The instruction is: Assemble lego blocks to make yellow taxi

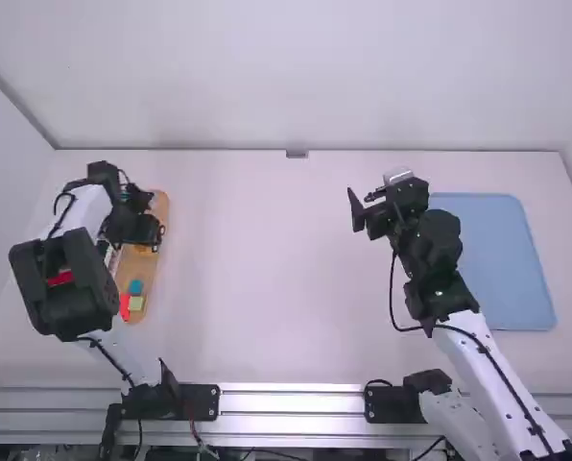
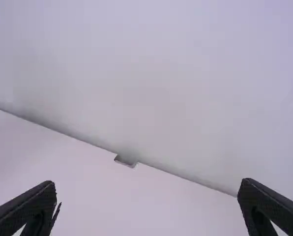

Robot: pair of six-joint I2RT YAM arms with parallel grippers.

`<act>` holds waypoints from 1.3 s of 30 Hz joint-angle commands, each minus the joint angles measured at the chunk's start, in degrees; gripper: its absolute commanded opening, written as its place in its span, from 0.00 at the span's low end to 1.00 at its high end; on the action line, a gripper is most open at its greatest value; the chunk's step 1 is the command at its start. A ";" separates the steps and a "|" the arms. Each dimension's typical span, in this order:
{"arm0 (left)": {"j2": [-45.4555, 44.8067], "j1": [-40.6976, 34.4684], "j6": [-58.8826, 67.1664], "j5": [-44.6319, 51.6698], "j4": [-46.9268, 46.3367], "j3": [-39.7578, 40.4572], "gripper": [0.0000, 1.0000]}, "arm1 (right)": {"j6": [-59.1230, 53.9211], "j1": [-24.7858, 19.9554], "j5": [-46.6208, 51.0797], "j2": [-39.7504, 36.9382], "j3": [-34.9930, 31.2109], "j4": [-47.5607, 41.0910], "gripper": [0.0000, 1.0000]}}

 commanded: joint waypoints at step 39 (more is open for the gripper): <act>4.39 -55.82 18.47 -1.11 13.11 -11.61 0.53 | 0.20 0.00 0.15 0.17 2.43 -0.35 0.98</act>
